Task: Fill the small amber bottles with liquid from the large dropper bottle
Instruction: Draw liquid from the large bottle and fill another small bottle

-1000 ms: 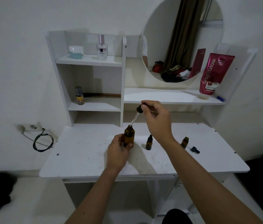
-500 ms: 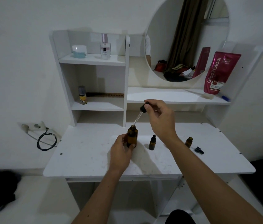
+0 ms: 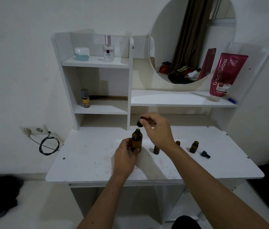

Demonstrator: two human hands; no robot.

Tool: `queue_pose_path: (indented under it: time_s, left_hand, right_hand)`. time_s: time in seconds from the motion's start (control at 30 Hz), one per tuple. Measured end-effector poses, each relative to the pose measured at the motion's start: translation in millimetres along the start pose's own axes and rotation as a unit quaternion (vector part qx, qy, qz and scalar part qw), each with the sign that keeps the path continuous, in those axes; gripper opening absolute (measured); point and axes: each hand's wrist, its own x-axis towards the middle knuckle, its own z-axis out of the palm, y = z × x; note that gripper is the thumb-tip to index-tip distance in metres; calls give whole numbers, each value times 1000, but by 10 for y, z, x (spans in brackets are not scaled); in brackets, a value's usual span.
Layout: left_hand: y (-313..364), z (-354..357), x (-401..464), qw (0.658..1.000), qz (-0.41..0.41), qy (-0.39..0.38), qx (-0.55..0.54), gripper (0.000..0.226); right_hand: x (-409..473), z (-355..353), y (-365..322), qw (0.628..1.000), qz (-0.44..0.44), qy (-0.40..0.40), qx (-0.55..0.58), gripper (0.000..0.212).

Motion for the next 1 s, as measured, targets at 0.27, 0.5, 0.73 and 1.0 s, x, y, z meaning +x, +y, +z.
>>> queue_pose_path:
  time_s: [0.27,0.5,0.73,1.0]
  left_hand:
    - [-6,-3,2,1000,8,-1,-8,44]
    - [-30,18,25,1000,2,-4,-5,41]
    - [-4,13,8,1000,-1,-2,21,41]
    - [83,-13,-114,997,-2,15,71,68]
  right_hand:
    - [-58,151,92,998,43,-38,-21,8]
    - [-39,201,94,998,52,-27,-27,6]
    - [-55,106,-33,996,74,-30,29,11]
    - [29,-299,-303,994,27,47,94,16]
